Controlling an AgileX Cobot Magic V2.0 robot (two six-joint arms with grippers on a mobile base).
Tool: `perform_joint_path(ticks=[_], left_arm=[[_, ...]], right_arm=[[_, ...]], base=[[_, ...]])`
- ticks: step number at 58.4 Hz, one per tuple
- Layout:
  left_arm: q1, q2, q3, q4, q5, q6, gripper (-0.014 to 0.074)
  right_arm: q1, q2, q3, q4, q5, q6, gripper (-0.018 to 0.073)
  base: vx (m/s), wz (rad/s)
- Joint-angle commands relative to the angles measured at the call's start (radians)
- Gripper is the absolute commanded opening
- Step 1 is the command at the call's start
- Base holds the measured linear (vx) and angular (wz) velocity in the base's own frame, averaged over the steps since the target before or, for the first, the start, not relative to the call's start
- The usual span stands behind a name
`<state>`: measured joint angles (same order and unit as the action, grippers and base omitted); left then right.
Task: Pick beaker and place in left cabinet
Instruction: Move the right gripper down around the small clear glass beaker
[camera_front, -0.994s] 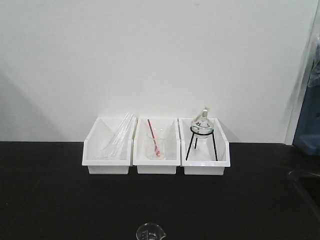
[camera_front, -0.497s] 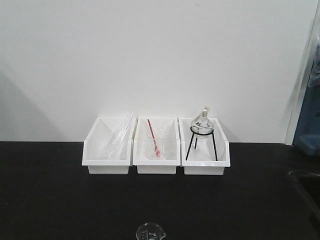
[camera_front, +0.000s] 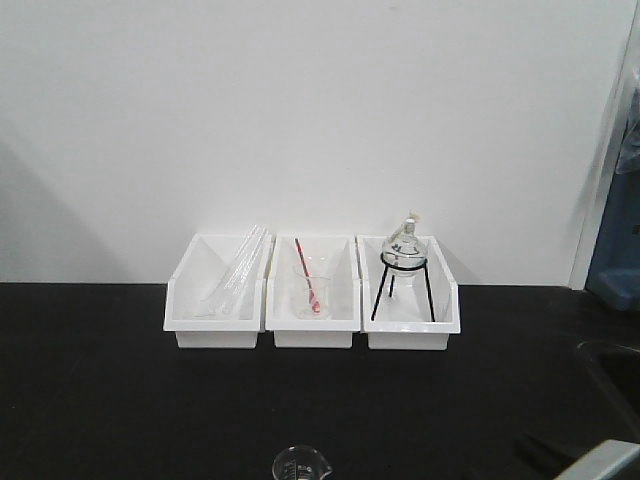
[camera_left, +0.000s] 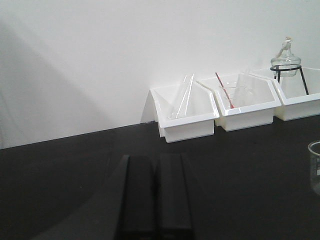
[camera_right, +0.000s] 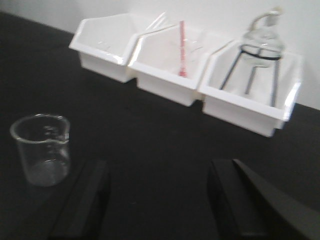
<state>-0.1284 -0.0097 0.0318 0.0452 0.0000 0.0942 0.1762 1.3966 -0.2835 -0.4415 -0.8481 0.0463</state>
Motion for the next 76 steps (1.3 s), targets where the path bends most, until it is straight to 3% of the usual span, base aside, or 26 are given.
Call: perform_joint_path(ticks=[1,17,33,76], left_arm=[[-0.001,-0.019,0.016,-0.003,-0.075,-0.003,0.0001],[-0.001,-0.019,0.016,-0.003,-0.075,-0.003,0.0001],[-0.001,-0.019,0.016,-0.003,-0.075,-0.003,0.0001],[-0.001,-0.019,0.016,-0.003,-0.075,-0.003,0.0001]], right_arm=[[0.071,0.074,-0.086,-0.004,-0.102,0.008,0.0505],[0.238,0.317,-0.253,0.087,-0.132,-0.032,0.0526],[0.326,0.441,-0.326,0.098,-0.166,-0.034,0.0526],[0.337,0.661,-0.580,0.082,-0.132,0.029,0.0526]], base=[[0.00,0.00],[0.00,0.00],[0.00,0.00],[0.00,0.00]])
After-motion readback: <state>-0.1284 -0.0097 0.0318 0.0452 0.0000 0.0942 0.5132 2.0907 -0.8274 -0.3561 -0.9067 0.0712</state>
